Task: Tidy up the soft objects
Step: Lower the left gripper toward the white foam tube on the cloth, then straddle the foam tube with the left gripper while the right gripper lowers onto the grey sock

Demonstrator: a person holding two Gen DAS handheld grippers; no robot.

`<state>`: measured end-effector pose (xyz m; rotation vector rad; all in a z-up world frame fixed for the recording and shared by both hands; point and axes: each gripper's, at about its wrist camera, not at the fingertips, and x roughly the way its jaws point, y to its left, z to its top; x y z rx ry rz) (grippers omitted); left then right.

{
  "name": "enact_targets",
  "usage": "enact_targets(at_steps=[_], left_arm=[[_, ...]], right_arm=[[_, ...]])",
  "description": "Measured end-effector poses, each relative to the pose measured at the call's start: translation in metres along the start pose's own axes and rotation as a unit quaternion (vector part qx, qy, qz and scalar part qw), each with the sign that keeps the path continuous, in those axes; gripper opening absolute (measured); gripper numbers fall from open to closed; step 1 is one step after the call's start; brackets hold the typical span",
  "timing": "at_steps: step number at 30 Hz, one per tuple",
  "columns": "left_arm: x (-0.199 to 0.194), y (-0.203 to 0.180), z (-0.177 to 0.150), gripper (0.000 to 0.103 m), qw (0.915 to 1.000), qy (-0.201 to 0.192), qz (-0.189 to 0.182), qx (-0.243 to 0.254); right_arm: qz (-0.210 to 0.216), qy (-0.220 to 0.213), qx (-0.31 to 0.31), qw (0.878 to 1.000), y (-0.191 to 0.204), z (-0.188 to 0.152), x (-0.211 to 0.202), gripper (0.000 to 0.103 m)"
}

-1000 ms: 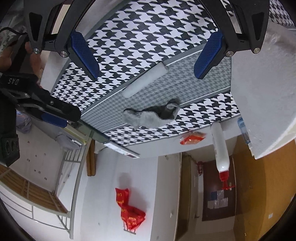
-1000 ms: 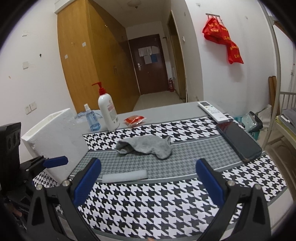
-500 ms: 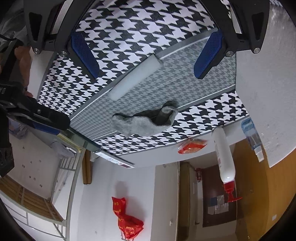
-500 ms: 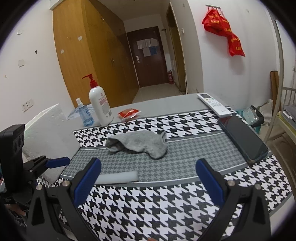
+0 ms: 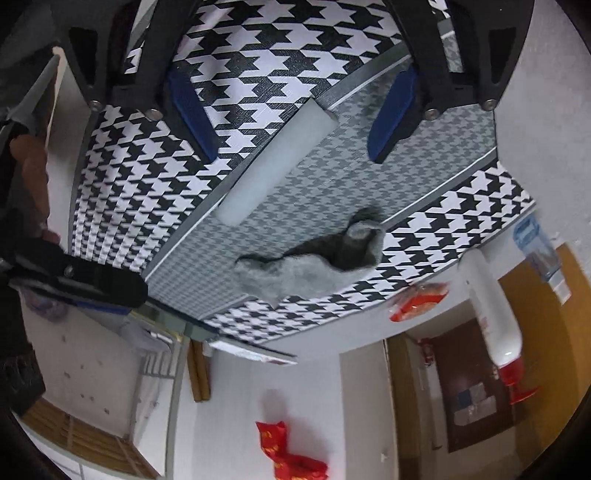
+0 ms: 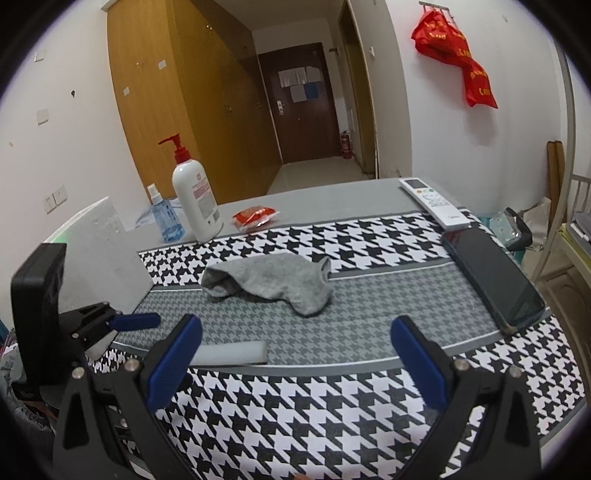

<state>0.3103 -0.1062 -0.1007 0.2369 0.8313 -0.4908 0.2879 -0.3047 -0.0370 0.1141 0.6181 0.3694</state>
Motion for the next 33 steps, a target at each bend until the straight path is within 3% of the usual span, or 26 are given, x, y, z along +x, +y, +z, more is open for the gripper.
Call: enact_targets(at_steps=[5,11,15,18,24,33], left_arm=[[0.009,-0.005,0.001,0.066,0.9994,0.008,-0.002,0.034],[0.020,0.002,0.002,0.053,0.9990,0.030,-0.023,0.025],[0.019,0.000,0.003,0.033,0.9987,0.031,-0.018,0.035],[0.016,-0.004,0.001,0.025,0.9984,0.030,-0.013,0.047],[0.005,0.000,0.000,0.014,0.9992,0.015,-0.022,0.030],[-0.019,0.011,-0.005,0.011,0.9985,-0.020,-0.050,-0.010]], right_arm=[[-0.003,0.001,0.005,1.000,-0.002,-0.003,0.000,0.103],[0.000,0.008,0.009,1.000,-0.006,0.000,0.004,0.103],[-0.002,0.015,0.001,1.000,-0.005,0.004,0.008,0.103],[-0.003,0.019,-0.007,1.000,-0.002,0.007,0.011,0.103],[0.002,0.024,-0.022,0.999,0.006,0.019,0.016,0.103],[0.002,0.058,-0.039,0.998,0.014,0.031,0.041,0.103]])
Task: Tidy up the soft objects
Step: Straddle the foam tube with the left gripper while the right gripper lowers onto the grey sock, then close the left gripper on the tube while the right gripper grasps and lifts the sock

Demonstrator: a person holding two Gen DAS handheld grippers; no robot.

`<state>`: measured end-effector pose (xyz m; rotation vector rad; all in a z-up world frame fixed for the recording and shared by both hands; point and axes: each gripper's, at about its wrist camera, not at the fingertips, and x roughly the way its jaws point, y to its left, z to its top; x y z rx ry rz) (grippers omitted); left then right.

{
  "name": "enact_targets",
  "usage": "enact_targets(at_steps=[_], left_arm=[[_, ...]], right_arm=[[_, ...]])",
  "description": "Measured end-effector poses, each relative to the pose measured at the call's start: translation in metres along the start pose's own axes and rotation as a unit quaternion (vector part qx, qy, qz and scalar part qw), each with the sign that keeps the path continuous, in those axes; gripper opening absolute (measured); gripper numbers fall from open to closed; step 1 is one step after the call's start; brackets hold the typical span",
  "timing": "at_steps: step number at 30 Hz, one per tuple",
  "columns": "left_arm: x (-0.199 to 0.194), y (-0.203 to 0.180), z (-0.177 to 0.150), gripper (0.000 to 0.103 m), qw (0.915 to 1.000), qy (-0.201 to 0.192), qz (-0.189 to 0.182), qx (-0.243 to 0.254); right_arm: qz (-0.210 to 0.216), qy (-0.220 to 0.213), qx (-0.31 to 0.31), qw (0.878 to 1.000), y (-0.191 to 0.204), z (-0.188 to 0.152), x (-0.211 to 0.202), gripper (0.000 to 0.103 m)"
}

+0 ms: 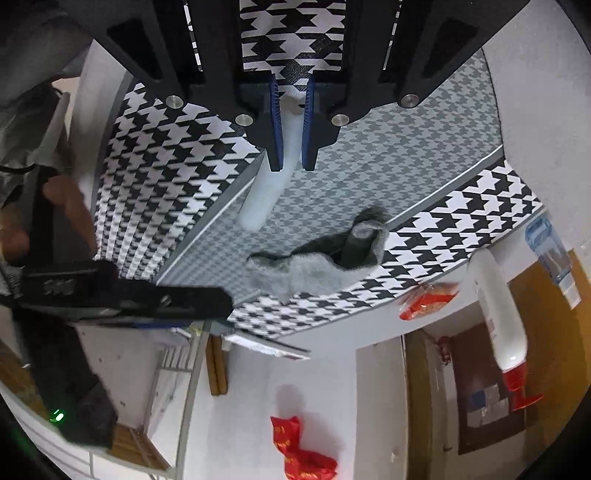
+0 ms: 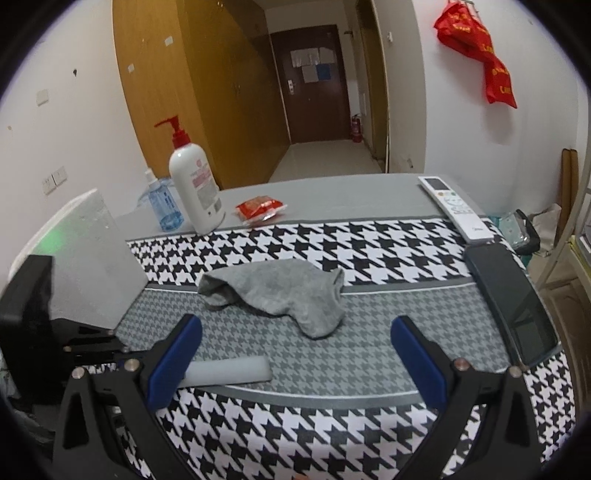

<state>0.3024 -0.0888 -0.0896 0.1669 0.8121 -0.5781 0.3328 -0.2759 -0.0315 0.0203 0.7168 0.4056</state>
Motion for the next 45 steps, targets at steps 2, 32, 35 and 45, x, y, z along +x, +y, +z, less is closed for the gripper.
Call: enact_targets(at_steps=[2,32,35,45], left_arm=[[-0.004,0.001,-0.001,0.011,0.9999,-0.001,-0.010,-0.001],[0.003,0.000,-0.002,0.045,0.9998,0.015,-0.009,0.007],[0.002,-0.001,-0.002,0.045,0.9998,0.014,-0.011,0.008],[0.001,-0.002,-0.002,0.047,0.9999,0.010,-0.004,0.008]], right_arm=[[0.002,0.007,-0.006,1.000,0.002,0.004,0.005,0.103],[0.011,0.107,-0.064,0.992,0.016,0.021,0.090,0.082],[0.012,0.114,-0.061,0.992,0.015,0.020,0.096,0.075],[0.003,0.116,-0.059,0.991,0.013,0.019,0.105,0.026]])
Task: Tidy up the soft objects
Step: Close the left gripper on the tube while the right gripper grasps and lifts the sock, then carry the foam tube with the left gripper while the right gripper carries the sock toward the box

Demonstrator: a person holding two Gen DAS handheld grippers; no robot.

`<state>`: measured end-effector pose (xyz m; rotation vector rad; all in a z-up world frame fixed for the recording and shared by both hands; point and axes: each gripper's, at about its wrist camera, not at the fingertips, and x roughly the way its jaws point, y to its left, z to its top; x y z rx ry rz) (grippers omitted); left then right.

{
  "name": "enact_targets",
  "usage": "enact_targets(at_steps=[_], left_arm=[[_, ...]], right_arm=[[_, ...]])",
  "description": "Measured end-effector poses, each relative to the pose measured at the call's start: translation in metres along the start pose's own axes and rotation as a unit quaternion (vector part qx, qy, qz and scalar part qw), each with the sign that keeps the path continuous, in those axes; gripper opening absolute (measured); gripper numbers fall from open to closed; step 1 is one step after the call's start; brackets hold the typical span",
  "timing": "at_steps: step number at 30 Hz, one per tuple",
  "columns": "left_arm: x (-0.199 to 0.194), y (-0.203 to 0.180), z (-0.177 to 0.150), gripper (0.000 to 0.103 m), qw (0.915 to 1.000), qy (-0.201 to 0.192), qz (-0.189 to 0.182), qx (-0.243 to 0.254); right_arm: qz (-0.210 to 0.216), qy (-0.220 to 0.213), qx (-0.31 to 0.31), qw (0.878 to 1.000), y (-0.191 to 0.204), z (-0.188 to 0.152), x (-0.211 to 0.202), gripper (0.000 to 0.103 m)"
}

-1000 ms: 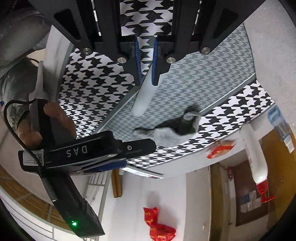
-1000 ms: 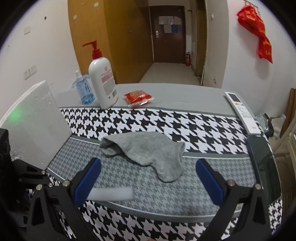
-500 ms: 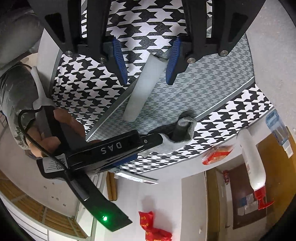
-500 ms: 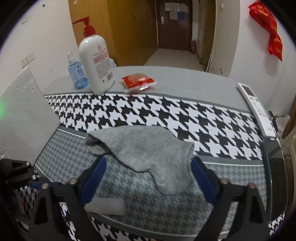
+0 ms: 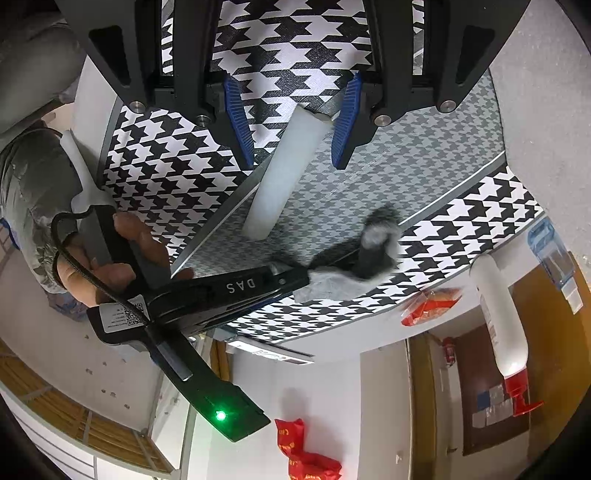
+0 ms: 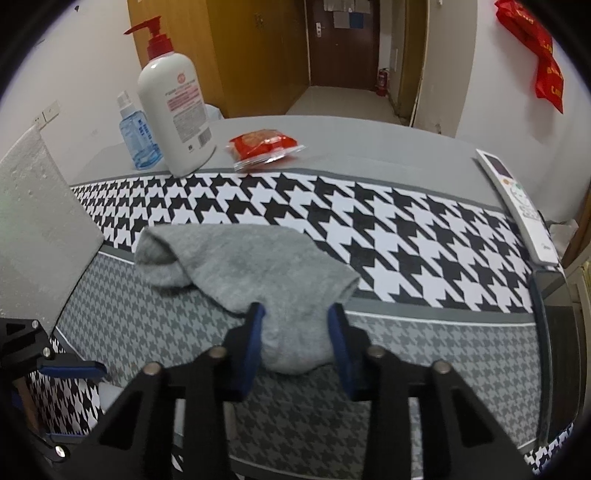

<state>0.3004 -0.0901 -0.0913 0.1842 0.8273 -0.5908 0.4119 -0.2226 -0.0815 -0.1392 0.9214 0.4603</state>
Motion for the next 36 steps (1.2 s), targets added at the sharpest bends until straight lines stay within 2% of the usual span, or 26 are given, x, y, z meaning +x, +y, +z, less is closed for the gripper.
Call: enact_targets(at_steps=[1,3,6,14,20,25,29,30,32,36], left_arm=[[0.000,0.000,0.000,0.048,1.0000,-0.002,0.000,-0.001],[-0.002,-0.001,0.000,0.057,1.0000,-0.007,0.002,0.001],[-0.005,-0.003,0.001,0.059,0.9999,-0.016,0.003,0.004],[-0.002,-0.004,0.004,0.059,0.9998,-0.014,0.006,0.010],[0.011,-0.002,0.004,0.059,0.9996,0.008,0.023,0.016],[0.017,-0.003,0.003,0.058,0.9993,0.021,0.019,0.022],[0.019,-0.006,0.000,0.046,0.9988,0.030,0.023,0.033],[0.019,-0.005,0.000,0.038,0.9988,0.031,0.019,0.031],[0.019,-0.005,0.000,0.029,0.9986,0.033,0.026,0.032],[0.017,-0.010,0.000,0.018,0.9980,0.037,0.034,0.039]], right_arm=[[0.001,-0.001,0.002,1.000,-0.001,0.000,0.000,0.023],[0.002,-0.002,0.003,1.000,-0.002,-0.002,-0.002,0.019],[0.009,-0.009,0.007,1.000,-0.004,-0.004,-0.009,0.012],[0.011,-0.064,0.029,0.997,-0.012,-0.012,-0.059,0.011],[0.015,-0.097,0.047,0.994,-0.021,-0.024,-0.103,0.011],[0.014,-0.125,0.062,0.990,-0.027,-0.034,-0.130,0.011],[0.010,-0.132,0.073,0.989,-0.030,-0.044,-0.141,0.011],[0.009,-0.133,0.074,0.988,-0.028,-0.044,-0.140,0.011],[0.007,-0.139,0.080,0.987,-0.029,-0.048,-0.146,0.011],[0.003,-0.153,0.087,0.984,-0.029,-0.054,-0.158,0.011]])
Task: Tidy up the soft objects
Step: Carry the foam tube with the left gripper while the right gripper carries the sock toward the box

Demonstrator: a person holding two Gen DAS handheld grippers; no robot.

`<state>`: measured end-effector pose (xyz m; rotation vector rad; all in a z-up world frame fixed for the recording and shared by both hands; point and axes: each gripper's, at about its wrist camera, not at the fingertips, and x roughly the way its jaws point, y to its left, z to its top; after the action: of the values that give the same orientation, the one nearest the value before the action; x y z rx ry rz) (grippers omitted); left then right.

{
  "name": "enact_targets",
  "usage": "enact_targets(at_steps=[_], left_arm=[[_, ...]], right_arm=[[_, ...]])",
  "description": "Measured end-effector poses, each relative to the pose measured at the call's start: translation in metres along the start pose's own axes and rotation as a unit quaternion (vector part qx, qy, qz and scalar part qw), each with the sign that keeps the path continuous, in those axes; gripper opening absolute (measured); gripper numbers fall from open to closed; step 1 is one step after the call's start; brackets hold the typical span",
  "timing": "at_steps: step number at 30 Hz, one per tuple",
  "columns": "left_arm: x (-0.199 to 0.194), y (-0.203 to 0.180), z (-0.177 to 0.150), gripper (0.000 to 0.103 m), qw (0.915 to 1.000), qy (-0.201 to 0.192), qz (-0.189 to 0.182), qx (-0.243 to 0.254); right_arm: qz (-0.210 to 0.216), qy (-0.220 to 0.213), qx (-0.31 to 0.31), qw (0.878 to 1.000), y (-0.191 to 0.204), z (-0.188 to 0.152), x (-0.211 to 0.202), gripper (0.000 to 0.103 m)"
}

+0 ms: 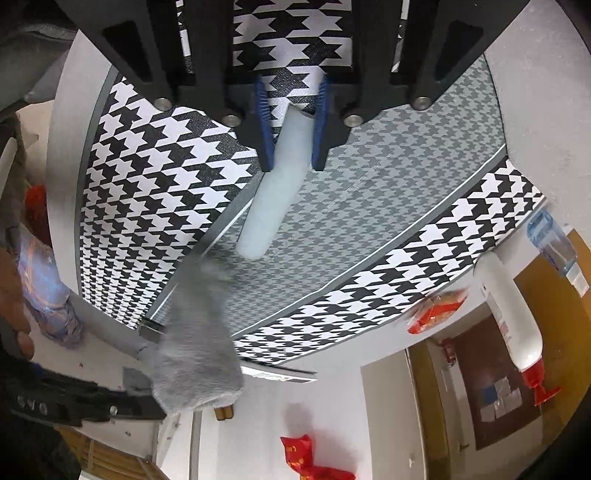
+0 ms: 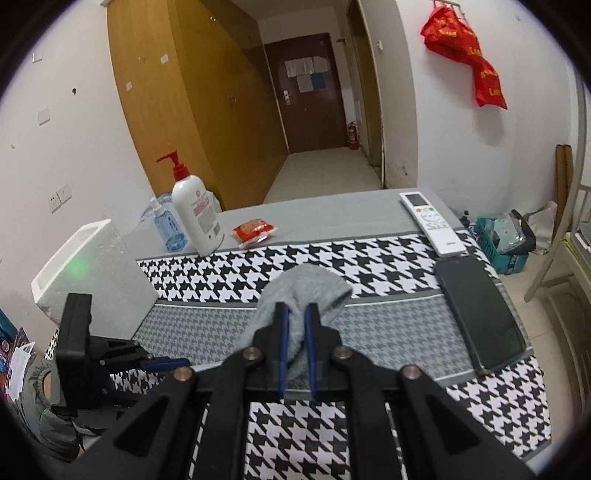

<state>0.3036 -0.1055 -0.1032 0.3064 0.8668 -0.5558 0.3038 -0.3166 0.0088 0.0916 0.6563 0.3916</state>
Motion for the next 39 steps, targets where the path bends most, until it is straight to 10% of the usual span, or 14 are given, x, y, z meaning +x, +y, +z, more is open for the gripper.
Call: enact_targets(at_steps=[18,39], left_arm=[[-0.083,-0.029,0.008,0.008,0.9928,-0.113,0.027,-0.031],[-0.186,-0.010,-0.006,0.008,0.9656,-0.213,0.114,-0.097]], right_arm=[[0.010,-0.041,0.023,0.999,0.009,-0.019,-0.039,0.011],[0.066,-0.087,-0.017,0.994,0.073,-0.015,-0.054,0.012]])
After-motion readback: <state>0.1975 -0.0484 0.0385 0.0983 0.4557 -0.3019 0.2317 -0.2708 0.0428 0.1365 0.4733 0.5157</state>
